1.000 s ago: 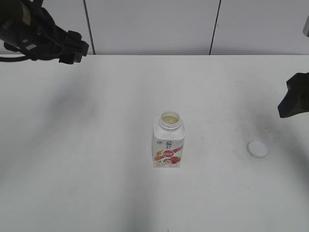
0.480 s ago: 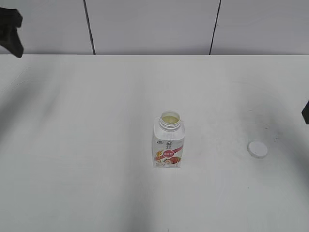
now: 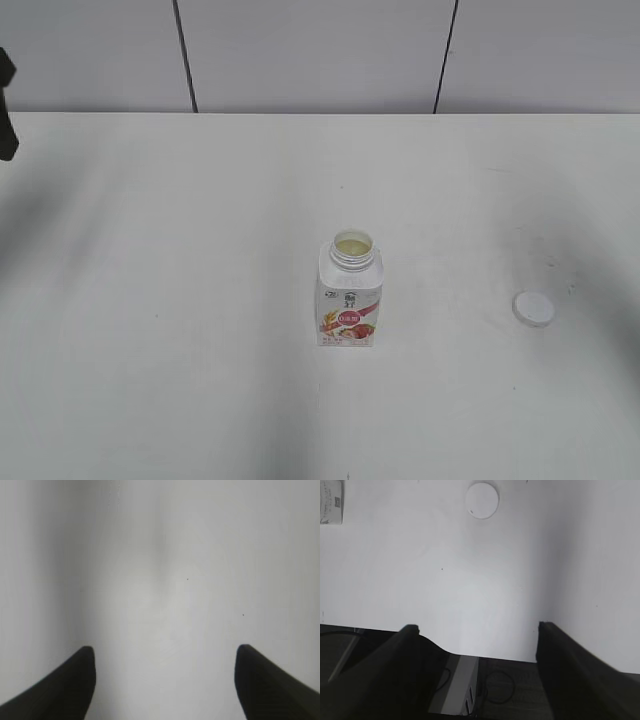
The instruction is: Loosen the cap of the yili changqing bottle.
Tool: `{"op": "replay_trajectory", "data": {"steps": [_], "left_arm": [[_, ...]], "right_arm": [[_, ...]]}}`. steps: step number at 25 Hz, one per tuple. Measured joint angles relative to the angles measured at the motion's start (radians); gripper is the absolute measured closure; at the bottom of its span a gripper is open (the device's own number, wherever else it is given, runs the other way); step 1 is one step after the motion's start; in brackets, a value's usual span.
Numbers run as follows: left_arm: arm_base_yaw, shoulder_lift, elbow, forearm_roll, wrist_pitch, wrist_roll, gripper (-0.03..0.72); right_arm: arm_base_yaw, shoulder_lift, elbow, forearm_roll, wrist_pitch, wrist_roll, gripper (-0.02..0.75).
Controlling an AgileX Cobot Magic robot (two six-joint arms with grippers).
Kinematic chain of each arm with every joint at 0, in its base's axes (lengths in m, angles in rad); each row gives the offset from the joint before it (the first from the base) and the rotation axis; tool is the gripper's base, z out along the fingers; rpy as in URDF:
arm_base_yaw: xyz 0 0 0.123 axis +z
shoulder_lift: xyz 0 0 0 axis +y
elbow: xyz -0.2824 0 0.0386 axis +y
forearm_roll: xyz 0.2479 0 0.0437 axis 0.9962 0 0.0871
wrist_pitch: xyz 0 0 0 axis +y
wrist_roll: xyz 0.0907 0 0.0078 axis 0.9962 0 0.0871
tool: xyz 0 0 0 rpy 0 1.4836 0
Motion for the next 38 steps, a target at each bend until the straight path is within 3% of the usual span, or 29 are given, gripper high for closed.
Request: {"op": "replay_trajectory", "data": {"steps": [7, 14, 24, 32, 38], "left_arm": [[0.0, -0.235, 0.196, 0.0, 0.002, 0.0, 0.176], [0.0, -0.635, 0.455, 0.001, 0.006, 0.0, 0.184], [0.0, -1.258, 0.754, 0.0, 0.01, 0.0, 0.193], [0.0, -1.56, 0.819, -0.006, 0.014, 0.01, 0.197], [0.0, -1.627, 0.824, -0.022, 0.015, 0.061, 0.197]], "right_arm": [[0.0, -0.085, 0.0, 0.009, 0.002, 0.02, 0.206], [0.0, -0.27, 0.025, 0.021, 0.005, 0.039, 0.238], [0.0, -0.606, 0.218, -0.041, 0.009, 0.039, 0.239], [0.0, -0.911, 0.47, -0.05, -0.036, 0.002, 0.241], [0.0, -1.189, 0.496, -0.05, -0.059, -0.028, 0.241]]}}
